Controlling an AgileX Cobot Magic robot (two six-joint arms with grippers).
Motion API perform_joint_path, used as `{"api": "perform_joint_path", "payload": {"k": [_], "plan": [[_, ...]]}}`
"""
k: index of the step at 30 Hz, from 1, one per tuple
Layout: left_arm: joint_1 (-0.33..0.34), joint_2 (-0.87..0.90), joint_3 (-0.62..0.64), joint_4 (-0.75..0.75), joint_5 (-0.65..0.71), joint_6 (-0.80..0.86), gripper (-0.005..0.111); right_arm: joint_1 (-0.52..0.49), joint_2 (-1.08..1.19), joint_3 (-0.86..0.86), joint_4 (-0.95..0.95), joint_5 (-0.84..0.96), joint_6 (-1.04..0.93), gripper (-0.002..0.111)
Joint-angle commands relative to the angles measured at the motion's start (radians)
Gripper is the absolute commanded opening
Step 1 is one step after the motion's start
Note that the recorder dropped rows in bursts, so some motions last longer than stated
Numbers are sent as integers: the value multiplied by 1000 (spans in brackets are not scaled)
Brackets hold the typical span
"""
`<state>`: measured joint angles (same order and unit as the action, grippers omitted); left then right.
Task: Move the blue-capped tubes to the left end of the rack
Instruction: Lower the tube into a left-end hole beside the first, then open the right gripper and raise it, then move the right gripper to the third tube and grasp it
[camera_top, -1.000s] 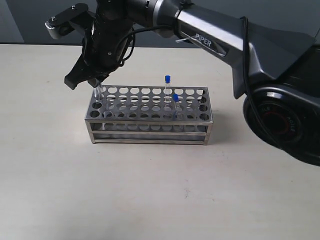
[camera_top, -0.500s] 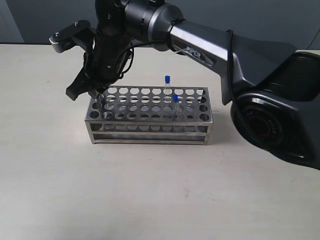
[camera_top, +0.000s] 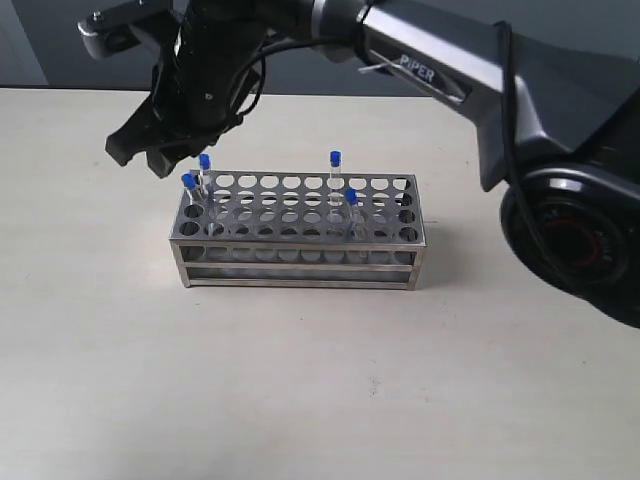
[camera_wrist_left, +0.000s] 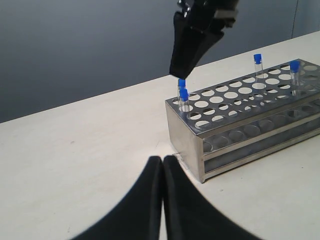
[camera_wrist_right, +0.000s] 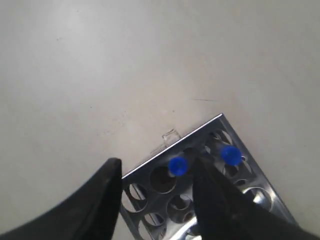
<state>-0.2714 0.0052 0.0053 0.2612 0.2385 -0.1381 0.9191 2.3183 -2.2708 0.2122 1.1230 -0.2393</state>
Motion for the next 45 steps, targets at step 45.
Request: {"api": "perform_joint_path", "payload": {"k": [45], "plan": [[-11,-5,-5,0,-7,-5,1,-70,-239,543,-451,98,277,0]]}}
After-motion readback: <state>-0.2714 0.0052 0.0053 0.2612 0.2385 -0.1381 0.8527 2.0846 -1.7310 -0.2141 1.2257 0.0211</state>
